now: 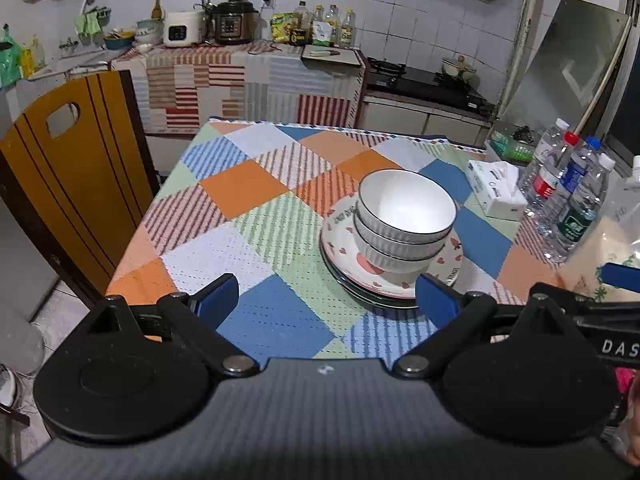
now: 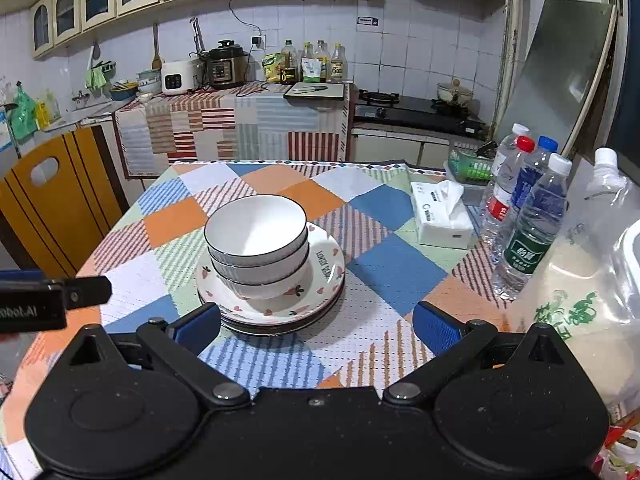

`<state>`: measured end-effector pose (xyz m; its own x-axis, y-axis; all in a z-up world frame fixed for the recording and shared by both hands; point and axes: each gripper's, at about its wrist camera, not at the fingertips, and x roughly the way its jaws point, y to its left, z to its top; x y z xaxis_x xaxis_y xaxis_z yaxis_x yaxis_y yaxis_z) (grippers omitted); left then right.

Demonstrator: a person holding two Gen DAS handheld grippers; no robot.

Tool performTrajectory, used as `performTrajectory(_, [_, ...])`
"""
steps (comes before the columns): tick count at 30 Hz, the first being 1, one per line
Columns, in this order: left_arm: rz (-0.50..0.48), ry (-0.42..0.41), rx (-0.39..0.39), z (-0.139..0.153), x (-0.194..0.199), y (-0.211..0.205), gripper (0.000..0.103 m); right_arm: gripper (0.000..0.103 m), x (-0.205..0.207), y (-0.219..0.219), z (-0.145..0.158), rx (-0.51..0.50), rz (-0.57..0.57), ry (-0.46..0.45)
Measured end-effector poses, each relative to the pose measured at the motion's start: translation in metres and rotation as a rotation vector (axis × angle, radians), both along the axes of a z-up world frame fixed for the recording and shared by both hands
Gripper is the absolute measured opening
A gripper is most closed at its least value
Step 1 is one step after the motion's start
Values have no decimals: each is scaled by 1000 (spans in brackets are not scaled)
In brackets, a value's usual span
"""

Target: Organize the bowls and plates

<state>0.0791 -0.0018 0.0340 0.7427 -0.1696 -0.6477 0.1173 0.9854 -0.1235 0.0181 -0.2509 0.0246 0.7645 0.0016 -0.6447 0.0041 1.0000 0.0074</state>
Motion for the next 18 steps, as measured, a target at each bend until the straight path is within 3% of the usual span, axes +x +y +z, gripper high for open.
performTrajectory(8, [-11, 6, 67, -7, -2, -9, 96, 103, -5, 4, 2, -21, -4, -4])
performTrajectory(18, [31, 28, 42, -15, -3, -6, 96, 103, -6, 6, 0, -25, 0, 7])
